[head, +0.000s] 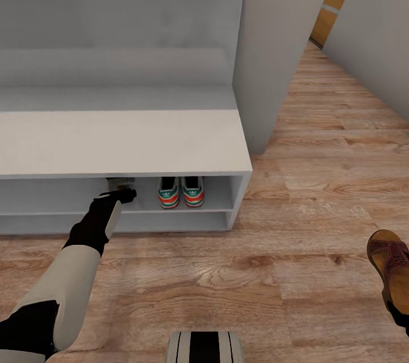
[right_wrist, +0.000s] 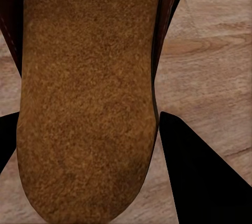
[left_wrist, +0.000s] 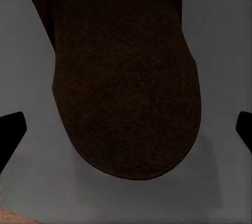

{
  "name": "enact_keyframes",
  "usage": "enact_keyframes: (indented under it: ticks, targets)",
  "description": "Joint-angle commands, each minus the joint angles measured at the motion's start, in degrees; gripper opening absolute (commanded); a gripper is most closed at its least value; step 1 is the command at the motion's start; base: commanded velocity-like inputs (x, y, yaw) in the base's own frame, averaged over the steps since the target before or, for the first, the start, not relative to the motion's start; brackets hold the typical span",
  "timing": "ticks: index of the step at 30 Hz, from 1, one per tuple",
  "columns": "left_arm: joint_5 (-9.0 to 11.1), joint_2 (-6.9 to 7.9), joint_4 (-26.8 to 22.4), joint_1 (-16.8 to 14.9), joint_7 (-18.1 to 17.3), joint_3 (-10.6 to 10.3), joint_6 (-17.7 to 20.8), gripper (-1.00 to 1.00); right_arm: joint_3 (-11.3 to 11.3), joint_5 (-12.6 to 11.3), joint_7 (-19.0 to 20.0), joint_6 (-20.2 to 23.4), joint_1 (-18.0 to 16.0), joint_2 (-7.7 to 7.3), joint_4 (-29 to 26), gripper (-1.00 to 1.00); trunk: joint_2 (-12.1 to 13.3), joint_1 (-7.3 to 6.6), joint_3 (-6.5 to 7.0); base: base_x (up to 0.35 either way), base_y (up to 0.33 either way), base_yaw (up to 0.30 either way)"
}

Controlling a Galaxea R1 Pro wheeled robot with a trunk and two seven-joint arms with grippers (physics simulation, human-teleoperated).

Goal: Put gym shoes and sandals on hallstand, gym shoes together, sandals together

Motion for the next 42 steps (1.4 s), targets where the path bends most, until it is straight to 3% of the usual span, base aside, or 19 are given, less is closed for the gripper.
enact_keyframes:
  ticks: [1,10,28,42]
  targets:
    - [-0.04,0.01,0.0,0.0,-0.01,-0.04,0.0,1.0,0.0,-0.18,0.0,0.1,0.0,0.0,0.0,-1.0,0.0,0.0,0.0,0.0,0.0,0.0]
    - [-0.17,0.06,0.0,0.0,-0.03,-0.16,-0.04,1.0,0.0,-0.13,0.0,0.1,0.0,0.0,0.0,-1.0,0.0,0.0,0.0,-0.051,0.0,0.0]
    - [-0.21,0.07,0.0,0.0,-0.1,-0.21,0.01,1.0,0.0,-0.12,0.0,0.08,0.0,0.0,0.0,-1.0,0.0,0.0,0.0,-0.275,0.0,0.0]
    - [-0.12,0.07,0.0,0.0,-0.12,-0.27,0.01,1.0,0.58,-0.07,0.0,0.01,0.04,0.0,0.0,-1.0,0.0,0.0,0.0,-0.05,0.0,0.0]
